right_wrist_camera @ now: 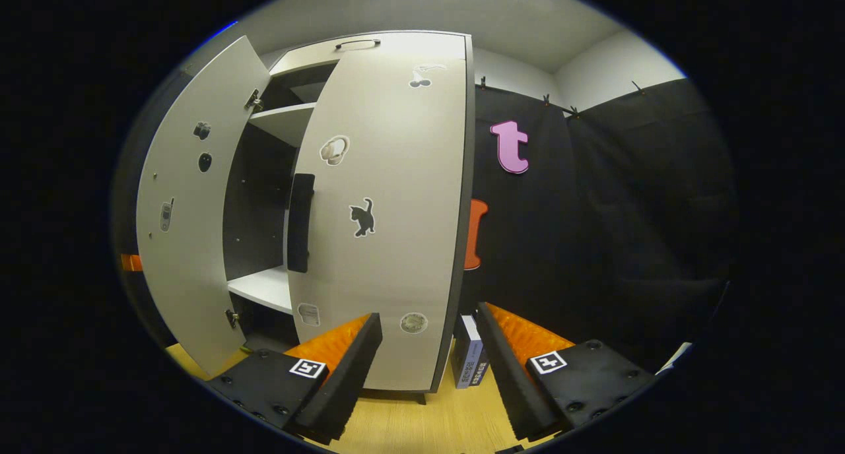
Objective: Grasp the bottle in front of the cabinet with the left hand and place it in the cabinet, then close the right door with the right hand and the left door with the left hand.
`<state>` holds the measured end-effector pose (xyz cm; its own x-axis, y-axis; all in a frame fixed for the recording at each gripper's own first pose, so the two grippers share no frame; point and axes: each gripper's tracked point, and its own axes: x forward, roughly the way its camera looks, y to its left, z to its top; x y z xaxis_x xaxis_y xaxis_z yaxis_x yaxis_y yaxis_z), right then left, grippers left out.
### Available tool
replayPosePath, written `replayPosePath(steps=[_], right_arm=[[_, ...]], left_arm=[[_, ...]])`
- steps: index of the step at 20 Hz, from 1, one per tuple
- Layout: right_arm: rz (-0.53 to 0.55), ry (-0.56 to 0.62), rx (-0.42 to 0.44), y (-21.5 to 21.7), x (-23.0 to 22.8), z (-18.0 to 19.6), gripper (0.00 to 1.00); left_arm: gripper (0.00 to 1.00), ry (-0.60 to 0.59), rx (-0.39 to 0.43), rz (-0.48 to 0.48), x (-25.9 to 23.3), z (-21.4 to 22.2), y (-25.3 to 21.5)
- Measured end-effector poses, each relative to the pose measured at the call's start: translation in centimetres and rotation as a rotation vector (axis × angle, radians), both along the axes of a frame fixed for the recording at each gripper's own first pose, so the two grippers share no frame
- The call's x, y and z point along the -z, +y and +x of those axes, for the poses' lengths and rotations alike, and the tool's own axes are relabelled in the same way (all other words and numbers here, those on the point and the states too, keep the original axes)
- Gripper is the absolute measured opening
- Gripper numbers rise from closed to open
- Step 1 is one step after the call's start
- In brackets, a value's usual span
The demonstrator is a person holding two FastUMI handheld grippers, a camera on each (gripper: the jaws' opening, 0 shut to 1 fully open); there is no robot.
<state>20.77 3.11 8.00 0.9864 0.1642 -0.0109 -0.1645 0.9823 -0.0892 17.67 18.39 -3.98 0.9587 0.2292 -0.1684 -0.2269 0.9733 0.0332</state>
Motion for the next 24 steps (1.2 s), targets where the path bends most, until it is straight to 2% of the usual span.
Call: replayPosePath(steps=[8, 13, 14, 16, 18, 19, 21, 24], right_arm=[[0.013, 0.006, 0.048, -5.1, -0.1, -2.0, 0.96], [0.026, 0.008, 0.037, -7.5, -1.1, -2.3, 0.96], [0.024, 0.01, 0.038, -8.1, -1.0, -2.4, 0.96], [0.022, 0.018, 0.046, -9.4, -0.6, -2.5, 0.96], [0.033, 0.027, 0.06, -10.6, -0.1, -2.5, 0.96], [0.044, 0.029, 0.067, -11.2, 0.0, -2.4, 0.96], [0.067, 0.035, 0.085, -12.5, 0.2, -2.4, 0.96], [0.082, 0.04, 0.109, -14.2, 0.6, -2.0, 0.96]], left_arm=[[0.94, 0.009, 0.087, 0.027, 1.1, 2.3, -5.3], [0.94, -0.021, 0.085, 0.024, 1.1, 4.9, -7.4], [0.91, -0.021, 0.081, 0.022, 1.5, 5.4, -7.7], [0.97, -0.019, 0.085, 0.018, 2.1, 6.7, -8.5], [0.91, -0.01, 0.101, 0.015, 2.5, 8.4, -9.4], [0.94, -0.007, 0.11, 0.019, 2.6, 9.5, -10.0], [0.97, -0.004, 0.128, 0.044, 2.8, 11.4, -11.2], [0.91, -0.003, 0.117, 0.108, 3.1, 11.9, -10.5]])
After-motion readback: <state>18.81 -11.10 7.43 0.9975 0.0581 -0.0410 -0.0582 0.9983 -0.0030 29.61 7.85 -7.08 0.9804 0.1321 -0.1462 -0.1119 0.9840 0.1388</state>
